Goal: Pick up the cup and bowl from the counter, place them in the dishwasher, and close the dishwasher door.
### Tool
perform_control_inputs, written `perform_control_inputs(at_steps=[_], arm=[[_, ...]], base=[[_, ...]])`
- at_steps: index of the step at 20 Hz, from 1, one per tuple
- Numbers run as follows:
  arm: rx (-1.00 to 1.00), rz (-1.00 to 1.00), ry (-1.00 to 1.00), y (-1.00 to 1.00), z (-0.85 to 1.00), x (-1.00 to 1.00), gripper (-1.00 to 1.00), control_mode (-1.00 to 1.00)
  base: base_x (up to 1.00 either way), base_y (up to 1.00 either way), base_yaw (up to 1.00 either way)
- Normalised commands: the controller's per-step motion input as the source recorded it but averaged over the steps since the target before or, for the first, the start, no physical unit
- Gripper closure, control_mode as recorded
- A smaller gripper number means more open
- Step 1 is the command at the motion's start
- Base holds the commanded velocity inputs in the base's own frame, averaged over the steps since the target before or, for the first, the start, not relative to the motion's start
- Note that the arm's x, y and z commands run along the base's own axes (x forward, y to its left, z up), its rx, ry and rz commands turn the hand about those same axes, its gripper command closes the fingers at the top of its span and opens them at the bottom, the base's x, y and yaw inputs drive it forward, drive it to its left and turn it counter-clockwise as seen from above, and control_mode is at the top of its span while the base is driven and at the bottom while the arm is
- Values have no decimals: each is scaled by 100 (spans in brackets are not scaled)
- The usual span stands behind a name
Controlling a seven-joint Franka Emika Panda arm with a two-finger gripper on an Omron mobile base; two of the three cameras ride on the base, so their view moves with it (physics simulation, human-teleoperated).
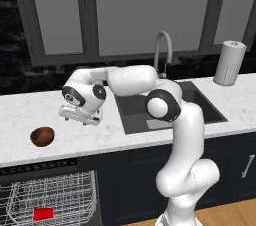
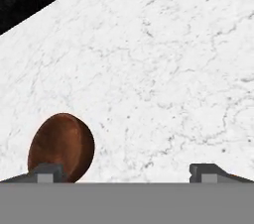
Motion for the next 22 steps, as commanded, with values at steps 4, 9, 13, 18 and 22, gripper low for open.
perform_control_inputs(at_steps=[4,9,13,18,22], arm=[[1,-41,-20,62,89,-21,-100,-100],[7,-37,-30,24,88,-61,-100,-100],[55,-46,-2,-6,48,-100,-100,-100],[67,-60,-8,5,71,-97,-100,-100],[62,-63,-15,0,89,-50,-100,-100]], base=[[0,0,0],[0,0,0],[0,0,0],[0,0,0],[0,0,0]])
